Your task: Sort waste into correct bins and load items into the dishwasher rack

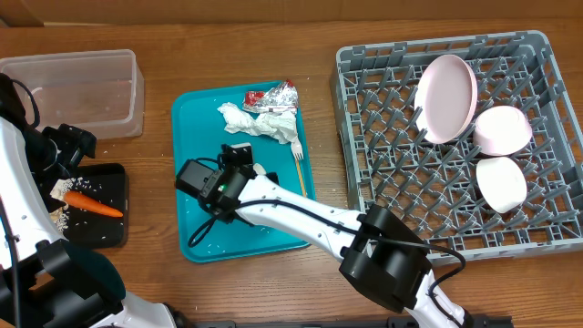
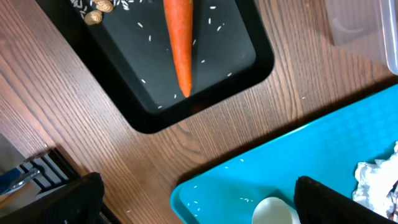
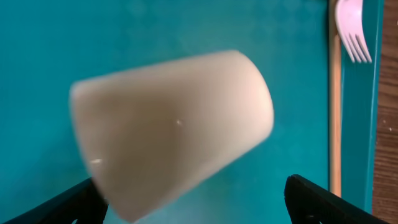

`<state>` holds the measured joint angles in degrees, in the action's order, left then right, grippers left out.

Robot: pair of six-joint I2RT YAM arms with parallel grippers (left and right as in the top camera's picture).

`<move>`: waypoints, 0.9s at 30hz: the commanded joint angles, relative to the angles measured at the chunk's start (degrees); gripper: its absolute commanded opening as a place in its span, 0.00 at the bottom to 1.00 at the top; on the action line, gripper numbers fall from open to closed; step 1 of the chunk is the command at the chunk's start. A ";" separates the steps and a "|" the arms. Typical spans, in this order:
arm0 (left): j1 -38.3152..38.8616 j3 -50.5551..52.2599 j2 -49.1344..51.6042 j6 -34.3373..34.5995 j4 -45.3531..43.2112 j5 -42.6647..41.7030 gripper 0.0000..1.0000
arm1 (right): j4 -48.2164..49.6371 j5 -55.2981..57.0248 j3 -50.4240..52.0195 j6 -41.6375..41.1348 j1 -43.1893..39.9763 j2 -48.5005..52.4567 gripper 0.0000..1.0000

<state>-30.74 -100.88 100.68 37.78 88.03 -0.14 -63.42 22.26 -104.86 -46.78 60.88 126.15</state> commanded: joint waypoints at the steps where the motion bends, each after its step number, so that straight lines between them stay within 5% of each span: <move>1: -0.04 -0.79 -0.28 0.33 0.44 0.76 1.00 | 0.42 2.67 0.68 -1.49 0.07 -1.73 0.92; 27: -0.04 -0.76 -0.28 -1.70 0.46 0.79 1.00 | 4.28 11.21 2.49 -1.44 -3.48 -1.73 0.71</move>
<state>-30.74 -100.88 100.68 37.32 88.36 -0.14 -59.29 29.69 -102.74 -48.01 58.65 126.15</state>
